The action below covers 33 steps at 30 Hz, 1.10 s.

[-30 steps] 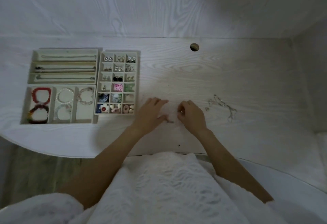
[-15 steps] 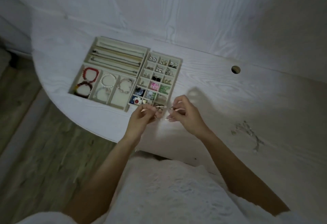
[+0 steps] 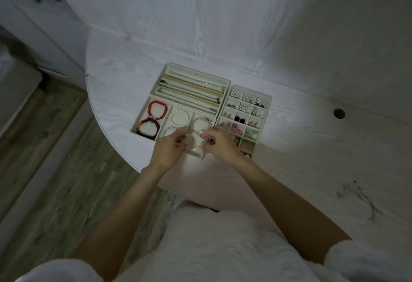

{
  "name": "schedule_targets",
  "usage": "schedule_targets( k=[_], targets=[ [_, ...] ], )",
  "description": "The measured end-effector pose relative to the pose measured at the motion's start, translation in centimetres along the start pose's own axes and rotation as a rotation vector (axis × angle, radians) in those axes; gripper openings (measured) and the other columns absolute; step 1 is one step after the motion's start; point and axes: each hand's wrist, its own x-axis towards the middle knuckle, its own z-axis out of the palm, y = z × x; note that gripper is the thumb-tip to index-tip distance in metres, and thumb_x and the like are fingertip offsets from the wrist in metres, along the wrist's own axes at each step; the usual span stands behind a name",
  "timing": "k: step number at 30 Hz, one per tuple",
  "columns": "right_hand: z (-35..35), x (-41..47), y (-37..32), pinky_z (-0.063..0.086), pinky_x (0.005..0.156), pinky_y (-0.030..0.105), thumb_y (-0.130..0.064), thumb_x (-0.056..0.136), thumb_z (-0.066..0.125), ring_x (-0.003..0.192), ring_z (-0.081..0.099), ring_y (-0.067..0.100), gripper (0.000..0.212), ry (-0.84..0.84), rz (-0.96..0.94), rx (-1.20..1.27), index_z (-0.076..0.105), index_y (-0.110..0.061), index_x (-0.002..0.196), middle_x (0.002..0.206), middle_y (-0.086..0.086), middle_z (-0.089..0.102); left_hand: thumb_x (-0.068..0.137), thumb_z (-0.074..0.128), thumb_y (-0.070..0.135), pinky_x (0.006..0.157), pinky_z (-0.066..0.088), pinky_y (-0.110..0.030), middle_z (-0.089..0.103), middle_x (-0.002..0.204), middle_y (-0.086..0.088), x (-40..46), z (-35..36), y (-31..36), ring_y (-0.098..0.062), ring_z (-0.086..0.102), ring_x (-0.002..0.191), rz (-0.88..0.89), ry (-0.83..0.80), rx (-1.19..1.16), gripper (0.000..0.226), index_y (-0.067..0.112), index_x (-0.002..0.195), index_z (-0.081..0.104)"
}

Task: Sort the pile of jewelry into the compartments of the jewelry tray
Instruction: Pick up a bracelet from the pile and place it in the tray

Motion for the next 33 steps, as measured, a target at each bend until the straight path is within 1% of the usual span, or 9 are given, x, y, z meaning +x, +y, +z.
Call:
schedule_targets(
  k=[3, 8, 12, 15, 17, 19, 22, 27, 33],
  targets=[
    [0.3, 0.1, -0.3, 0.047, 0.09, 0.029, -0.009, 0.09, 0.058, 0.104, 0.06, 0.02, 0.029, -0.003, -0.035, -0.074, 0.063, -0.008, 0.119, 0.119, 0.009, 0.063, 0.093, 0.055, 0.01, 0.076, 0.044, -0.023, 0.067, 0.116, -0.006, 0.2, -1.0, -1.3, -0.022, 0.064, 0.098, 0.172, -0.048, 0.132, 0.038, 0.018, 0.13, 0.057],
    [1.5, 0.6, 0.0, 0.043, 0.082, 0.034, -0.014, 0.093, 0.05, 0.101, 0.051, 0.023, 0.025, 0.082, -0.232, -0.544, 0.064, -0.013, 0.114, 0.114, 0.005, 0.058, 0.083, 0.06, -0.005, 0.087, 0.047, -0.034, 0.062, 0.116, -0.014, 1.1, -2.2, -3.5, -0.033, 0.058, 0.103, 0.45, 0.028, 0.228, 0.036, 0.005, 0.116, 0.064],
    [3.3, 0.5, 0.2, 0.04, 0.078, 0.034, -0.021, 0.087, 0.048, 0.093, 0.053, 0.025, 0.026, 0.087, -0.409, -0.845, 0.071, -0.015, 0.098, 0.094, 0.001, 0.065, 0.085, 0.05, 0.013, 0.08, 0.043, -0.039, 0.065, 0.11, -0.005, 2.5, -2.0, -3.9, -0.028, 0.054, 0.102, 0.585, 0.061, 0.472, 0.027, 0.013, 0.104, 0.07],
    [3.8, 0.0, 0.5, 0.029, 0.072, 0.031, -0.027, 0.082, 0.034, 0.089, 0.053, 0.023, 0.038, 0.106, -0.392, -0.967, 0.071, -0.02, 0.083, 0.087, -0.004, 0.065, 0.08, 0.061, 0.017, 0.092, 0.033, -0.045, 0.06, 0.126, -0.003, 3.2, -1.2, -4.1, -0.025, 0.046, 0.115, 0.643, -0.004, 0.595, 0.023, 0.018, 0.101, 0.07],
    [3.7, -0.3, 0.9, 0.026, 0.072, 0.032, -0.027, 0.082, 0.035, 0.095, 0.047, 0.024, 0.037, 0.109, -0.375, -0.974, 0.071, -0.021, 0.081, 0.09, -0.003, 0.065, 0.081, 0.06, 0.023, 0.101, 0.027, -0.054, 0.053, 0.137, -0.001, 3.7, -1.0, -4.3, -0.025, 0.04, 0.124, 0.648, -0.042, 0.642, 0.018, 0.024, 0.095, 0.071],
    [3.5, -0.6, 1.1, 0.026, 0.074, 0.033, -0.028, 0.081, 0.039, 0.1, 0.043, 0.024, 0.033, 0.109, -0.404, -0.999, 0.072, -0.024, 0.081, 0.096, -0.003, 0.065, 0.086, 0.044, 0.032, 0.105, 0.02, -0.057, 0.049, 0.141, 0.001, 4.0, -1.0, -4.3, -0.026, 0.036, 0.13, 0.619, -0.077, 0.677, 0.028, 0.029, 0.093, 0.071],
    [3.1, -0.9, 1.1, 0.034, 0.076, 0.032, -0.028, 0.074, 0.063, 0.1, 0.048, 0.022, 0.013, 0.088, -0.433, -1.059, 0.073, -0.029, 0.083, 0.102, -0.004, 0.065, 0.084, 0.039, 0.033, 0.106, 0.019, -0.057, 0.048, 0.141, -0.002, 4.2, -1.1, -4.4, -0.028, 0.035, 0.131, 0.584, -0.106, 0.645, 0.035, 0.029, 0.096, 0.071],
    [3.3, -0.8, 1.0, 0.038, 0.076, 0.034, -0.025, 0.075, 0.066, 0.102, 0.054, 0.024, 0.012, 0.115, -0.419, -1.005, 0.072, -0.023, 0.084, 0.104, -0.003, 0.065, 0.084, 0.037, 0.029, 0.105, 0.02, -0.05, 0.059, 0.128, 0.001, 3.3, -0.8, -4.7, -0.021, 0.042, 0.123, 0.64, -0.069, 0.558, 0.04, 0.024, 0.105, 0.07],
    [3.1, 0.0, 0.7, 0.038, 0.071, 0.034, -0.025, 0.077, 0.067, 0.093, 0.056, 0.022, 0.006, 0.08, -0.421, -1.011, 0.072, -0.022, 0.075, 0.101, -0.005, 0.068, 0.083, 0.04, 0.025, 0.103, 0.019, -0.054, 0.069, 0.091, 0.009, 1.7, 0.1, -5.3, -0.013, 0.049, 0.107, 0.734, 0.041, 0.595, 0.032, 0.023, 0.082, 0.072]
  ],
)
